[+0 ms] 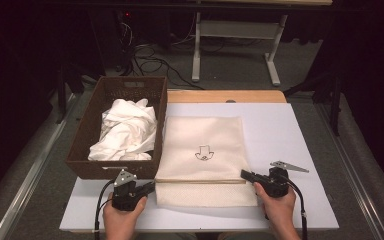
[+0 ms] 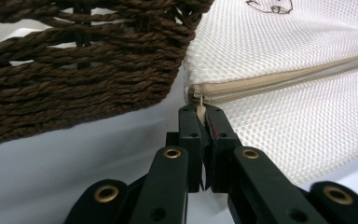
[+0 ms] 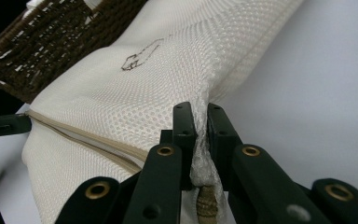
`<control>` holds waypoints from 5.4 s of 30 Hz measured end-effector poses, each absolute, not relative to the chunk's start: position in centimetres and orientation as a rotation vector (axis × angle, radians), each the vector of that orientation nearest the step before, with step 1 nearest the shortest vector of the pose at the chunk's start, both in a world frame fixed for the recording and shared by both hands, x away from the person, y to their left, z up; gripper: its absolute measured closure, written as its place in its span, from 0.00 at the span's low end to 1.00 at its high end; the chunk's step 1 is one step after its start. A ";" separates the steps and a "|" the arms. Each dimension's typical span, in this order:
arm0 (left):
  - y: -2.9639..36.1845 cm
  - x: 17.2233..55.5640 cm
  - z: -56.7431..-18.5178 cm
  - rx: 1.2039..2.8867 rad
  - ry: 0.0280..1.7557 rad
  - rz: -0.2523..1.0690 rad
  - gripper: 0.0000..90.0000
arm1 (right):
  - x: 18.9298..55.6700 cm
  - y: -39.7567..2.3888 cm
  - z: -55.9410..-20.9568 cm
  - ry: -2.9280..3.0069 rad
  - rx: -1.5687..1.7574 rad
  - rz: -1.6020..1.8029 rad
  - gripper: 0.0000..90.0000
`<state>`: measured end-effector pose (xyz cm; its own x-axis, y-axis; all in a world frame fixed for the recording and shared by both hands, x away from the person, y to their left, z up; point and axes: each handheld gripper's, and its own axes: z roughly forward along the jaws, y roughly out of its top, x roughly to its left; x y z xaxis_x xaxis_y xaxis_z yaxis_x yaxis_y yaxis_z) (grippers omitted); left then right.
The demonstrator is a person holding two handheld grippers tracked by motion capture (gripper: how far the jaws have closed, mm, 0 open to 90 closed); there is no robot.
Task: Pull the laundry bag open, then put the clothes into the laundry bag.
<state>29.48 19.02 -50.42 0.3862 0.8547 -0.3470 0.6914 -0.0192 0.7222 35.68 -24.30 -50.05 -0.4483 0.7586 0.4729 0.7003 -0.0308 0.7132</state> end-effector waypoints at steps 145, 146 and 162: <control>18.7 34.1 -41.3 1.853 1.187 0.481 0.00 | 39.0 -14.1 -46.9 2.420 0.888 1.224 0.98; 18.8 34.3 -41.3 1.850 1.195 0.484 0.00 | 39.0 -14.1 -46.9 2.419 0.890 1.228 0.98; 21.5 39.3 -40.6 1.838 1.298 0.505 0.00 | 39.2 -14.2 -47.1 2.437 0.879 1.229 0.98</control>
<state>39.26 21.46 -40.61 0.3907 0.9119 -0.1257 0.5867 -0.1415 0.7973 39.16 -14.16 -47.09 -0.7782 0.6274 0.0273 0.3951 0.4553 0.7979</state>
